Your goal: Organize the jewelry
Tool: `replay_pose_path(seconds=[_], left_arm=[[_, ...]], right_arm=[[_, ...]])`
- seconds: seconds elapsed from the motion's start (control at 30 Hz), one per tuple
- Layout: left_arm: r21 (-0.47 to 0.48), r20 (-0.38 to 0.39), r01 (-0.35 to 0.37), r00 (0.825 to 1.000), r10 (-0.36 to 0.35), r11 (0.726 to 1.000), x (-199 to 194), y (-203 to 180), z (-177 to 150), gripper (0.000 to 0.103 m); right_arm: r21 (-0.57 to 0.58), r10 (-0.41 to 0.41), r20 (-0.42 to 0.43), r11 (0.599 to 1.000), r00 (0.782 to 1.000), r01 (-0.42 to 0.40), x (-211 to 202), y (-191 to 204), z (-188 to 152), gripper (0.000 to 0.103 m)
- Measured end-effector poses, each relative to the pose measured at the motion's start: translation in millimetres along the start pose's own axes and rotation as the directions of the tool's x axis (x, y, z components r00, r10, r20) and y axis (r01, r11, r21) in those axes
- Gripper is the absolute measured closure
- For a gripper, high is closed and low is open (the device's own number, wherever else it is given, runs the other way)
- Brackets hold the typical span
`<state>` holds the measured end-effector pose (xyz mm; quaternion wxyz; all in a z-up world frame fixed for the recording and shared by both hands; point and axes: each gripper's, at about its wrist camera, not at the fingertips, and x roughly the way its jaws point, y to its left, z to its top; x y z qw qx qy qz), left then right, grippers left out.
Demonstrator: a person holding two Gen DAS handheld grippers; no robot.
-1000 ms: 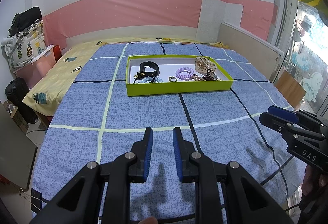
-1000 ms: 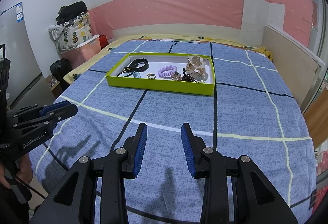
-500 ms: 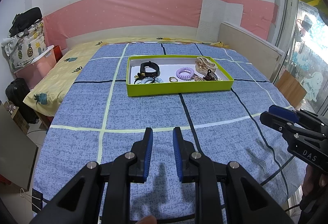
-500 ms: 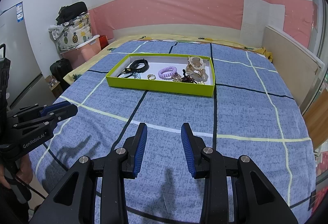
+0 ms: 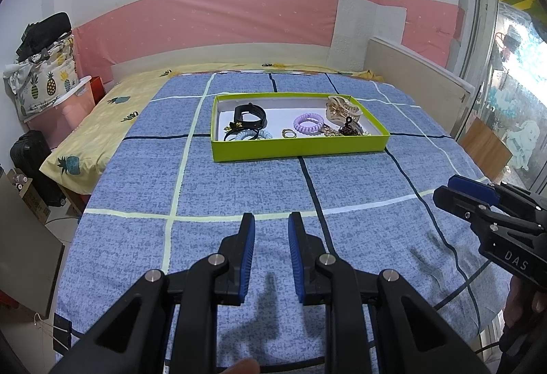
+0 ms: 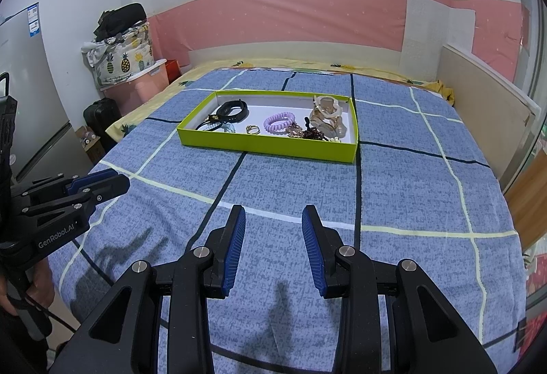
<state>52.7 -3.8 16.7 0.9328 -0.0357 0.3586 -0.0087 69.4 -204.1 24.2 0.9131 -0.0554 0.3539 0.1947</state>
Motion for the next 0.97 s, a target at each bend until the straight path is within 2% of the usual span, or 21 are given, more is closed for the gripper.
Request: replay_pose_path(seconds=[0.97], left_arm=[[-0.010,0.019,-0.019,1.000,0.019,1.000,-1.4,0.0,-0.4,0.082]], right_arm=[[-0.006,0.002,0.003,1.000,1.000,-0.002,-3.8,3.3,2.9,0.068]])
